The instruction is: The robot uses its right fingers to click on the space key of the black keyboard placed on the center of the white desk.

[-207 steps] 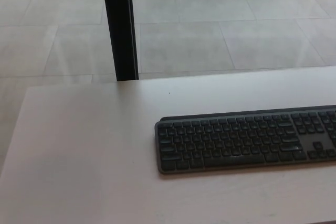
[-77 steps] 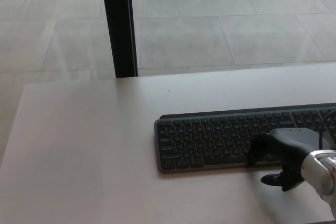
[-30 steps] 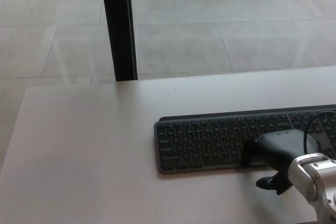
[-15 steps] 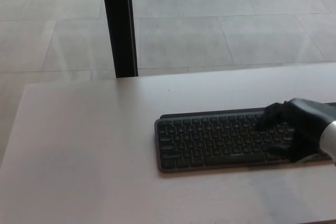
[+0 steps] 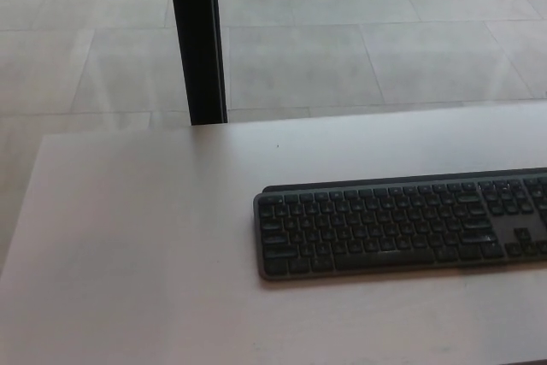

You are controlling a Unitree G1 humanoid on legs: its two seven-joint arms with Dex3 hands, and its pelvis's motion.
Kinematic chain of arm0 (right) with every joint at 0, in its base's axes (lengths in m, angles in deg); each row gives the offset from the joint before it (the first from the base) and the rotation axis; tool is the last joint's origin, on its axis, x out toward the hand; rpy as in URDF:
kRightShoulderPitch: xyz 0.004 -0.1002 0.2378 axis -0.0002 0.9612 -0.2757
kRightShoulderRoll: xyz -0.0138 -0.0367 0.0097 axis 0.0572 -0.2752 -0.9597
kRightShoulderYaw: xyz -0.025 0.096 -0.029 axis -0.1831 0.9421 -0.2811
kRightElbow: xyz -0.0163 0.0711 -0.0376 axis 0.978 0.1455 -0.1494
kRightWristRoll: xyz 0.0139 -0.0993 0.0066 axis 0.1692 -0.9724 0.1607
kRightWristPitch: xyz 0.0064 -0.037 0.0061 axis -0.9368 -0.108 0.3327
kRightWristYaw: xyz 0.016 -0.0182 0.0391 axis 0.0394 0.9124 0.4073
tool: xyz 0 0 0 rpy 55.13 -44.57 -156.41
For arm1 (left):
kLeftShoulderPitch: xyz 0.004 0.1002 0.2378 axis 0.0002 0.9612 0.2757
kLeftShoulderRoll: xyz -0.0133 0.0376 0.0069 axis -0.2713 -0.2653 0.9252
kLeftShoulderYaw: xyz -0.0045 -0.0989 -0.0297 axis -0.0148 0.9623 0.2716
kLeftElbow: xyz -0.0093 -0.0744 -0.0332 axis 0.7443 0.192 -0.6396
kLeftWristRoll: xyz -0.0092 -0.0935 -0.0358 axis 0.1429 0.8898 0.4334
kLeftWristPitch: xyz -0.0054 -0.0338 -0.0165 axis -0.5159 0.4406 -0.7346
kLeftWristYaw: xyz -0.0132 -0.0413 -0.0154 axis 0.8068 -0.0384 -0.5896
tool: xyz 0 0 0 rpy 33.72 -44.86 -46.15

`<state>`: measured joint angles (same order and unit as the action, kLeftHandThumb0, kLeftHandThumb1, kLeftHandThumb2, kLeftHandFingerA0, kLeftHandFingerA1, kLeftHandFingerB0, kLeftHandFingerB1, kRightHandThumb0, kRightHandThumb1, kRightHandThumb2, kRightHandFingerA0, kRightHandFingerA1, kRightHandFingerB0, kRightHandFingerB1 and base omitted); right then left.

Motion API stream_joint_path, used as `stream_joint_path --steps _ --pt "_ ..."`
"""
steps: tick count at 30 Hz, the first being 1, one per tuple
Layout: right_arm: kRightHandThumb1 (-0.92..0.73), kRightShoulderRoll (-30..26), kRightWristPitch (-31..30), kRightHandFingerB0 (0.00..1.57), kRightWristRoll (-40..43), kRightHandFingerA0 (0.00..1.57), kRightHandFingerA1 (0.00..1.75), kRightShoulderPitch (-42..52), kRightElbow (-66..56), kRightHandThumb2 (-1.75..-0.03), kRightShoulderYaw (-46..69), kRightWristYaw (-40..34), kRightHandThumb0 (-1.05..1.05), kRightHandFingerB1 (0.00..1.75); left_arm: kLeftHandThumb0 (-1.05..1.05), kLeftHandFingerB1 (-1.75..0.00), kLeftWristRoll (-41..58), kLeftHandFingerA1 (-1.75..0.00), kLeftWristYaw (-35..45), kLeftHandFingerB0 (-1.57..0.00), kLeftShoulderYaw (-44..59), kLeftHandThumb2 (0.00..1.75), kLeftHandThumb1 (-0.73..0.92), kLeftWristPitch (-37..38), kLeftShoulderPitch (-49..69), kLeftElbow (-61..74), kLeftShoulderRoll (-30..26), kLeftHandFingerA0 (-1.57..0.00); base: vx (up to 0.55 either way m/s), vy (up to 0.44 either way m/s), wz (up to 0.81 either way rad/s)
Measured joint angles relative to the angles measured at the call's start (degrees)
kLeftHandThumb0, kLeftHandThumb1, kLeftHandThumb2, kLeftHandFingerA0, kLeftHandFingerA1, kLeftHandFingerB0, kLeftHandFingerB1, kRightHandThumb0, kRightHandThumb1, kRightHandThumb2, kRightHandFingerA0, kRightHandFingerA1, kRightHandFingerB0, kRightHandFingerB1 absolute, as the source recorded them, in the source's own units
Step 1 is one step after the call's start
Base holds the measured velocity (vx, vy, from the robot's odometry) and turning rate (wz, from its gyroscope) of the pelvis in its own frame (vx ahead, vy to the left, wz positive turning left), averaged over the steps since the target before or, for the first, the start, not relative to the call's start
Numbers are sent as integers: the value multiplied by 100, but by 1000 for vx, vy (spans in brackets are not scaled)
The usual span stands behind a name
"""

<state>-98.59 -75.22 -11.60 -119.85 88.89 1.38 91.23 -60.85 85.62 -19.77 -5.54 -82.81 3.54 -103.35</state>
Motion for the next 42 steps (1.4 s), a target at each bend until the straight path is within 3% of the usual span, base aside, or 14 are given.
stream_joint_path --steps 10,11,12,13,15,17,18,21,23,24,36,37,38,42 --pt "-52 -374 -1 86 388 120 78 628 335 -56 1769 -20 -75 67 -53 -54 -2 -72 1 -51 -2 62 71 0 -1 0 2 -66 0 0 0" --pt "-37 -375 2 84 421 117 90 716 403 -91 1937 -37 -73 76 -54 -55 -2 -74 1 -53 -2 62 73 0 -1 0 3 -67 0 0 0" --pt "-37 -375 9 84 459 117 90 803 479 -91 2098 -59 -73 76 -54 -55 -2 -74 1 -53 -1 62 73 0 -2 0 3 -67 0 0 0" --pt "-53 -374 13 87 491 116 82 878 551 -57 2255 -77 -73 72 -55 -56 -2 -72 1 -54 -1 62 73 0 -1 0 3 -67 0 0 0" --pt "-56 -374 18 84 555 103 86 1030 715 -59 2578 -124 -67 82 -54 -56 -2 -74 2 -54 -1 62 73 0 0 0 4 -67 0 0 0" --pt "-56 -368 20 102 628 106 88 1154 892 -67 2909 -189 -64 111 -54 -55 -2 -73 2 -52 1 62 73 0 2 0 4 -66 0 0 0" --pt "-54 -349 26 90 677 105 94 1214 993 -72 3103 -237 -61 110 -54 -52 -2 -70 2 -40 0 61 72 0 4 0 4 -63 0 0 0" --pt "-53 -264 30 85 777 116 100 1306 1200 -75 3526 -369 -63 115 -55 -53 -2 -69 2 -43 1 62 73 0 4 0 4 -62 0 0 0" --pt "-54 -152 29 92 892 87 118 1367 1394 -85 3911 -494 -57 143 -55 -56 -2 -76 3 -53 0 62 74 0 2 0 4 -62 0 0 0" --pt "-60 -114 26 63 945 86 115 1375 1486 -82 4062 -537 -58 127 -55 -57 -2 -77 3 -55 -1 62 73 0 1 0 4 -64 0 0 0" --pt "-66 379 22 65 1742 90 117 1507 3186 -83 6162 -1290 -64 113 -54 -58 -2 -76 3 -57 1 62 73 0 6 0 5 -68 0 0 0" --pt "-62 419 21 43 1805 94 108 1524 3331 -82 6307 -1362 -64 94 -54 -57 -1 -77 3 -51 3 62 73 0 6 0 4 -63 0 0 0" --pt "-63 460 19 41 1862 90 105 1538 3453 -82 6432 -1423 -62 90 -54 -57 0 -75 3 -50 5 62 73 0 6 0 4 -61 0 0 0" --pt "-63 715 -12 55 2129 81 93 1599 3883 -79 6902 -1724 -62 91 -53 -58 3 -75 7 -54 17 61 72 0 9 0 4 -64 0 0 0"
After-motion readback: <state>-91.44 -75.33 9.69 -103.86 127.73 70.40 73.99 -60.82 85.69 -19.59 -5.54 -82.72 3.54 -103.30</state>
